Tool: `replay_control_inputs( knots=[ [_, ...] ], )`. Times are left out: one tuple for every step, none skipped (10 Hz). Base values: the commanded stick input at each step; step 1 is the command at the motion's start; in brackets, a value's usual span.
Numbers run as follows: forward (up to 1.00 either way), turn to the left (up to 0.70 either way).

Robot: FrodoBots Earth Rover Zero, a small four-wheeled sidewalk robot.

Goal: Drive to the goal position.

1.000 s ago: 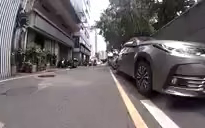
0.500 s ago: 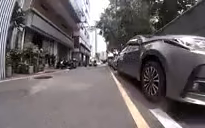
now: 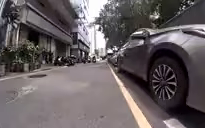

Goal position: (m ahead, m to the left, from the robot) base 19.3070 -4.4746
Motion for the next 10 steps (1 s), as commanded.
replay_control_inputs(
  knots=[
    [0.00,0.00],
    [0.00,0.00],
    [0.00,0.00],
    [0.00,0.00],
    [0.00,0.00],
    [0.00,0.00],
    [0.00,0.00],
    [0.00,0.00],
    [0.00,0.00],
    [0.04,0.00]
  ],
)
